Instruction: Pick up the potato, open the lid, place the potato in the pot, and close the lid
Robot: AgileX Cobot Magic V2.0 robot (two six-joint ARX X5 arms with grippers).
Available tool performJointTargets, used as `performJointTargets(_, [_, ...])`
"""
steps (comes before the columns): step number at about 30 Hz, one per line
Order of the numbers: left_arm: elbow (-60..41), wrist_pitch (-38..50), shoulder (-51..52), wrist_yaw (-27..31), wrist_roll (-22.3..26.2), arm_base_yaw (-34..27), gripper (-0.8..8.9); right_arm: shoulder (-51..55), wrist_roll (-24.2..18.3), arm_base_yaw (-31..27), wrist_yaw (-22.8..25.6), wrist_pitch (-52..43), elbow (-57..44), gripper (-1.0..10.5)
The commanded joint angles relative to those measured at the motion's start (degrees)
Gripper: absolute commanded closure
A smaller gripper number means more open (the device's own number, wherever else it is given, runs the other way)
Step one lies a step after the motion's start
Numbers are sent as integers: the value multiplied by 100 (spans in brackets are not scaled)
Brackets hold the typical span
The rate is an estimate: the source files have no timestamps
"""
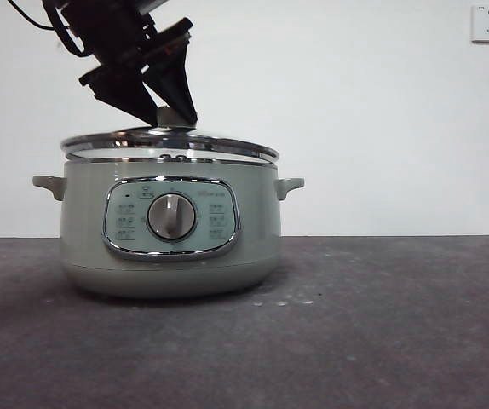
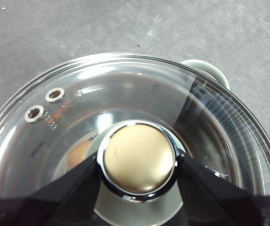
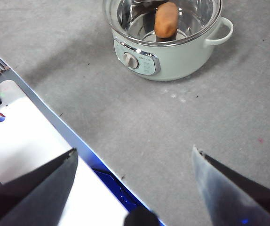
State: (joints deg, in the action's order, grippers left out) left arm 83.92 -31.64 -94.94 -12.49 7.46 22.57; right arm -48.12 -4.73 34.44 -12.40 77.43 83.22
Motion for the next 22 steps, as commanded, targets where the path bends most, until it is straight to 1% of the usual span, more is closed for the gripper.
performJointTargets(1, [87, 192, -76, 37, 66, 26, 822, 13, 70, 4, 9, 111, -57, 538])
performJointTargets(9, [87, 162, -87, 70, 68, 24, 822, 39, 114, 4, 7, 129, -57, 538])
performJointTargets(14, [87, 17, -87, 315, 138, 24, 822, 39, 111, 4, 9, 129, -57, 538])
performJointTargets(22, [87, -90, -87, 306, 179, 24, 822, 39, 111, 4, 50, 129, -57, 538])
